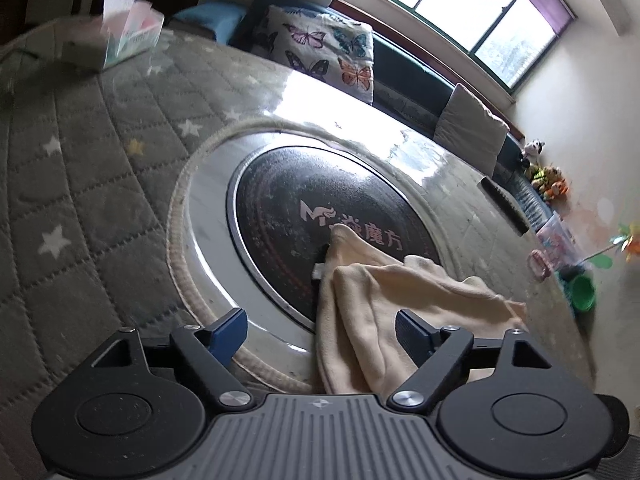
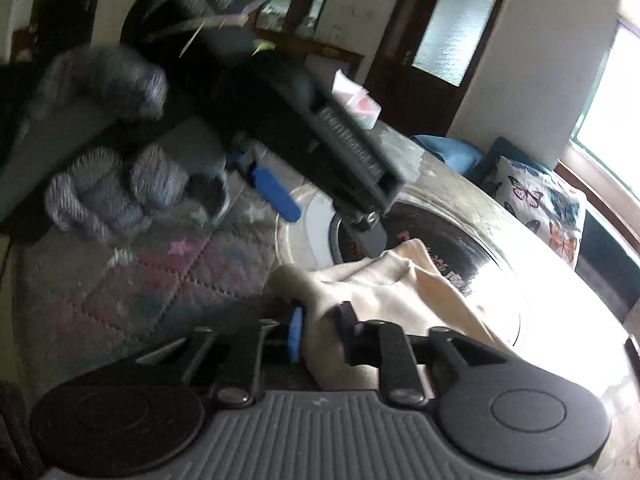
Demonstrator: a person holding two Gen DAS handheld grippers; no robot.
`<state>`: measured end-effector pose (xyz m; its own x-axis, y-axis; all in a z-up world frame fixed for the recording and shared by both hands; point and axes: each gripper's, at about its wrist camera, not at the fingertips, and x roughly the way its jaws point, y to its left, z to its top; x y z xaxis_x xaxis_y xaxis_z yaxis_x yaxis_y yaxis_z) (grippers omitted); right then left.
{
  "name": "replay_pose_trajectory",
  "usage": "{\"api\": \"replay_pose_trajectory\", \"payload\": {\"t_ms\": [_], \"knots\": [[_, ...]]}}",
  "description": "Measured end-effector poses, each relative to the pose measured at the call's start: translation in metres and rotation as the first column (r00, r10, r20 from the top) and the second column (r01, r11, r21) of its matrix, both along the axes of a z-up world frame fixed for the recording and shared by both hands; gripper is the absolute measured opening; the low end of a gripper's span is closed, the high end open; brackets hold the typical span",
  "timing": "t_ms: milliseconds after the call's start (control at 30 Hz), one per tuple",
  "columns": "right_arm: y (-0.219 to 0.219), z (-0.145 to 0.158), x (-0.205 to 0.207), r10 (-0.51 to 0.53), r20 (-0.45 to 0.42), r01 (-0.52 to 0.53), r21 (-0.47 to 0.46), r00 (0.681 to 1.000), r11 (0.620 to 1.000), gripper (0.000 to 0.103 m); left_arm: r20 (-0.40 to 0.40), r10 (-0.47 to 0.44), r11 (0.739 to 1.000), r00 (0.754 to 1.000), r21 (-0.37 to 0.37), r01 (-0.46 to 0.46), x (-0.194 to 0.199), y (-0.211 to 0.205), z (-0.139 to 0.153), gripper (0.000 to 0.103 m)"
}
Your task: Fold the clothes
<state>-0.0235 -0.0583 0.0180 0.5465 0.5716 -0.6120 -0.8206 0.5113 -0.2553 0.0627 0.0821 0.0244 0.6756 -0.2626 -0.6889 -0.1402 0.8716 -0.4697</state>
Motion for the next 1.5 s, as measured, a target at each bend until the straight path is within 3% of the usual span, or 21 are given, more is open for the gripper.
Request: {"api": "replay_pose_trajectory", "payload": {"t_ms": [167, 333, 433, 500, 567, 767, 900, 1033, 1167, 1300, 1500], "knots": [[-0.021, 0.021, 0.007, -0.057, -0.054, 0.063, 0.120, 0.997, 0.991, 0.012, -0.048, 0.015, 0.991, 0.999, -0.130, -0.021, 0.007, -0.003, -0.002, 0.084], [-0.041, 0.033, 0.008, -0.082, -0.097, 0.100, 0.196, 0.992, 0.975, 0.011, -0.098, 0.003, 0.961, 0.995, -0.273, -0.030, 0.016, -0.013, -0.010, 0.079], [-0.048, 0.034, 0.005, -0.080, -0.108, 0.102, 0.211, 0.991, 0.972, 0.010, -0.107, -0.007, 0.952, 0.994, -0.305, -0.026, 0.019, -0.018, -0.014, 0.062], [-0.051, 0.033, 0.002, -0.074, -0.114, 0.097, 0.216, 0.991, 0.971, 0.010, -0.121, -0.013, 0.945, 0.993, -0.327, -0.028, 0.020, -0.021, -0.019, 0.038], [-0.052, 0.031, 0.000, -0.070, -0.118, 0.095, 0.219, 0.991, 0.971, 0.010, -0.122, -0.012, 0.943, 0.992, -0.332, -0.030, 0.021, -0.021, -0.021, 0.028], [-0.068, 0.030, 0.002, -0.080, -0.153, 0.116, 0.241, 0.985, 0.964, 0.014, -0.128, -0.005, 0.947, 0.992, -0.320, -0.036, 0.022, -0.017, -0.026, 0.022], [-0.097, 0.033, 0.008, -0.165, -0.168, 0.205, 0.263, 0.972, 0.943, 0.017, -0.129, 0.000, 0.947, 0.992, -0.320, -0.041, 0.020, -0.016, -0.028, 0.022], [-0.134, 0.028, 0.035, -0.335, -0.176, 0.370, 0.244, 0.926, 0.896, 0.017, -0.122, -0.002, 0.954, 0.993, -0.298, -0.035, 0.019, -0.019, -0.027, 0.022], [-0.174, 0.013, 0.068, -0.497, -0.207, 0.535, 0.222, 0.843, 0.815, 0.018, -0.117, -0.005, 0.959, 0.993, -0.282, -0.028, 0.019, -0.020, -0.026, 0.022], [-0.200, -0.004, 0.085, -0.569, -0.255, 0.619, 0.205, 0.781, 0.758, 0.018, -0.113, -0.008, 0.962, 0.994, -0.272, -0.023, 0.019, -0.021, -0.025, 0.022], [-0.217, -0.013, 0.094, -0.616, -0.282, 0.675, 0.220, 0.735, 0.704, 0.031, -0.106, -0.014, 0.969, 0.994, -0.245, -0.013, 0.020, -0.025, -0.024, 0.022]]}}
